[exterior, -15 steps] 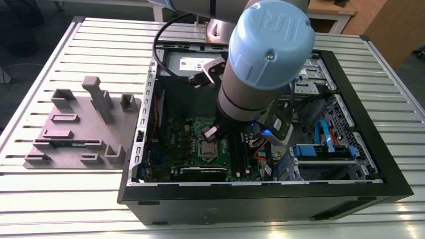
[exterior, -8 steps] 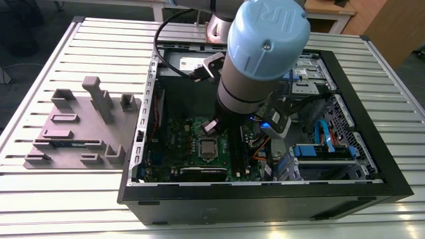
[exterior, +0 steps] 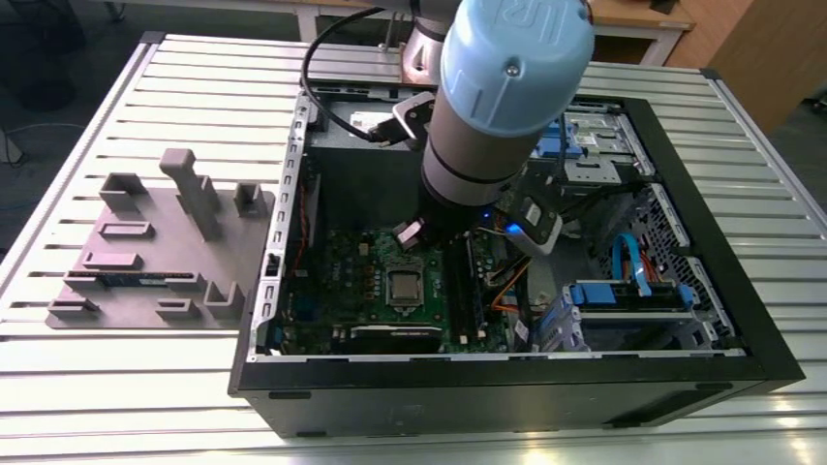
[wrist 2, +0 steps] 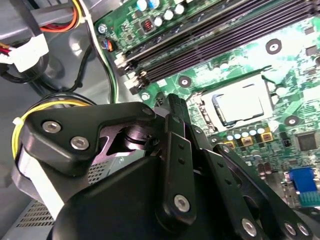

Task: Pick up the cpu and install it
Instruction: 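Close the cpu cover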

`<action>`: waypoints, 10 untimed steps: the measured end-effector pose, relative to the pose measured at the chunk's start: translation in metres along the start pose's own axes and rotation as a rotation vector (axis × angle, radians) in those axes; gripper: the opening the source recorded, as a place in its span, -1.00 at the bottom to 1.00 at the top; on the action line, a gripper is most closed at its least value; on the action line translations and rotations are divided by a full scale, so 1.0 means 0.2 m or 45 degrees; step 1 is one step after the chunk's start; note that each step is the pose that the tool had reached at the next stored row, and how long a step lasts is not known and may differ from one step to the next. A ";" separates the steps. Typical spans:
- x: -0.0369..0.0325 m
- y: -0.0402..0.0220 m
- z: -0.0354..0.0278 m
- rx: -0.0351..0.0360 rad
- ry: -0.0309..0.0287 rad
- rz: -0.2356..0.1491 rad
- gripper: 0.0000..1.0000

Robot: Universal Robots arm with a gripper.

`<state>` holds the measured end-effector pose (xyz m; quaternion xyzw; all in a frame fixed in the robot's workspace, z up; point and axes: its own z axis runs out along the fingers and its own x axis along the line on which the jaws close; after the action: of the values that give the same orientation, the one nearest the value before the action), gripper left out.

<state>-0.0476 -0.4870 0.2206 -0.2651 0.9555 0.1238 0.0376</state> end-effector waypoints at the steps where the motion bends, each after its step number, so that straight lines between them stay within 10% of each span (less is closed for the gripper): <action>1: -0.003 0.005 0.001 0.0004 0.0002 0.000 -0.79; 10: -0.003 0.006 -0.007 0.0003 0.0001 0.000 -0.79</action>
<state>-0.0477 -0.4860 0.2223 -0.2650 0.9555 0.1236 0.0376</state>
